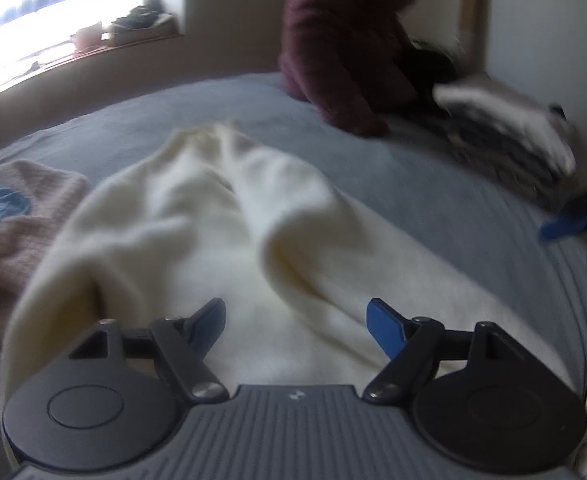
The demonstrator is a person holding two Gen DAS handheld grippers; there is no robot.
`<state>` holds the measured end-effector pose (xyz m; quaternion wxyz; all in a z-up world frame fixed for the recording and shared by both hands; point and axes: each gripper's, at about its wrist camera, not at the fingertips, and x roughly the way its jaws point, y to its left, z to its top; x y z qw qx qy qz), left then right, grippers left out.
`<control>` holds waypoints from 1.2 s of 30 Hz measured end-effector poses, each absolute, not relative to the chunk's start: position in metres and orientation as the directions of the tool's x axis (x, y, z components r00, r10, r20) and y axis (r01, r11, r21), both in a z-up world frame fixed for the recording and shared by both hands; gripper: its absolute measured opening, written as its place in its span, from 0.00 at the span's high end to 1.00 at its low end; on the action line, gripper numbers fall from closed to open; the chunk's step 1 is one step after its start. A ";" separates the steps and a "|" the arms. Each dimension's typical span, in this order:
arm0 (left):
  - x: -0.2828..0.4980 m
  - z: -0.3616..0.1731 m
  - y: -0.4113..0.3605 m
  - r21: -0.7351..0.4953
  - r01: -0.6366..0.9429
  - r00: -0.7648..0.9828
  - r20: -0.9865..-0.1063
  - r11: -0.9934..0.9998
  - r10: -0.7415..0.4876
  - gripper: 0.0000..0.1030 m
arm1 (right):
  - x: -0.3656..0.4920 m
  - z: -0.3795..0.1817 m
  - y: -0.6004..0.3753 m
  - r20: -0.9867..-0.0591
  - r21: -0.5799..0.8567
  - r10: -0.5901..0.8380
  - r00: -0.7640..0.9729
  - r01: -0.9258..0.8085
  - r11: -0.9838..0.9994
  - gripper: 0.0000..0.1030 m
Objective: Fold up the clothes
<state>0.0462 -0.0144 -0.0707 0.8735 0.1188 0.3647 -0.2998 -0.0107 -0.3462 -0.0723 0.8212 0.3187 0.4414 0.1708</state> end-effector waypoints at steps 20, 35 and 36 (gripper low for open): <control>0.024 -0.108 -0.061 0.005 0.705 0.458 -0.766 0.709 -0.451 0.24 | -0.027 -0.014 -0.365 -0.683 0.326 0.229 0.694 0.009 0.945 0.90; 0.037 -0.117 -0.069 -0.081 0.692 0.396 -0.788 0.718 -0.471 0.24 | 0.130 0.071 -0.411 -0.349 -0.422 -0.389 0.852 0.228 0.877 0.90; 0.037 -0.118 -0.071 -0.089 0.694 0.389 -0.788 0.714 -0.476 0.24 | 0.137 0.058 -0.409 -0.361 -0.436 -0.394 0.845 0.220 0.873 0.90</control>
